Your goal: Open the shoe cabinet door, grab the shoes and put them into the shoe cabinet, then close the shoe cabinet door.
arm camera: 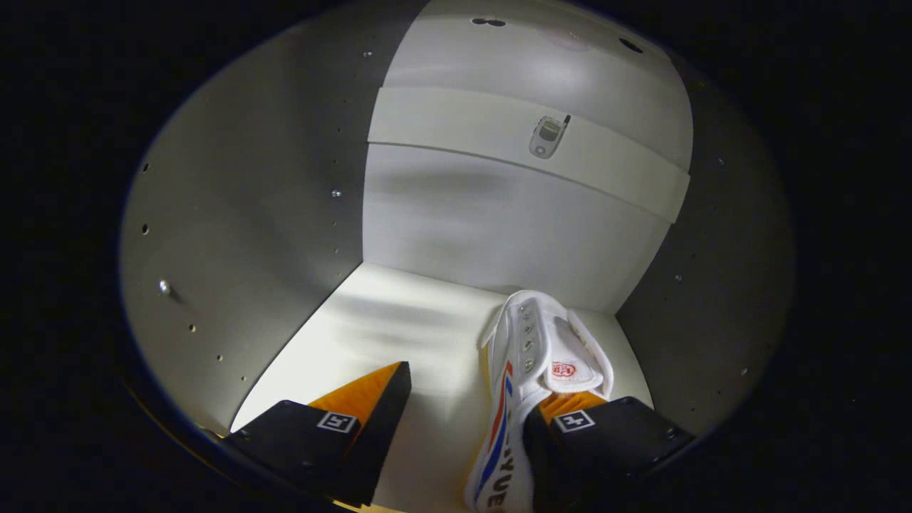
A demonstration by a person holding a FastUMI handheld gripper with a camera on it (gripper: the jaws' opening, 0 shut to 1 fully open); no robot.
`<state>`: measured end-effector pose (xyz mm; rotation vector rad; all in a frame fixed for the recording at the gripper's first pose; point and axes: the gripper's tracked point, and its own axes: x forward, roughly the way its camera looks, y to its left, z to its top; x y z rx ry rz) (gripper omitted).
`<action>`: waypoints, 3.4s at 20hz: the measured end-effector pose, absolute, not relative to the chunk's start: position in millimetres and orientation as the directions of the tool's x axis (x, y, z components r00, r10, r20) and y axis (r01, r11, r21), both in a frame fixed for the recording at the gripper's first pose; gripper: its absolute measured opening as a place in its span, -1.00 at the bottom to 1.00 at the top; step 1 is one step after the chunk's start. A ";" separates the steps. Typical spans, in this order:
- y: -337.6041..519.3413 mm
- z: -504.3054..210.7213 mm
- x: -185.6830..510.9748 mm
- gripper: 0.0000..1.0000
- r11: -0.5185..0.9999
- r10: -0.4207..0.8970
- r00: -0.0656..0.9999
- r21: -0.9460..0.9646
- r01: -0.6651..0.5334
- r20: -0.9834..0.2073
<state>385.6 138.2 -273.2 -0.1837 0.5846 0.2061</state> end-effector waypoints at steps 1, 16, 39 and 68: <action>138.7 -268.9 381.9 0.74 0.966 0.147 0.813 -0.094 -0.240 -0.563; 58.3 -110.9 239.7 0.96 0.996 0.082 0.960 0.043 -0.073 -0.267; -147.2 4.4 -82.2 0.95 0.966 -0.257 0.966 -0.017 0.258 0.014; -244.6 -82.5 -7.8 0.92 0.935 -0.329 0.919 0.063 0.350 -0.217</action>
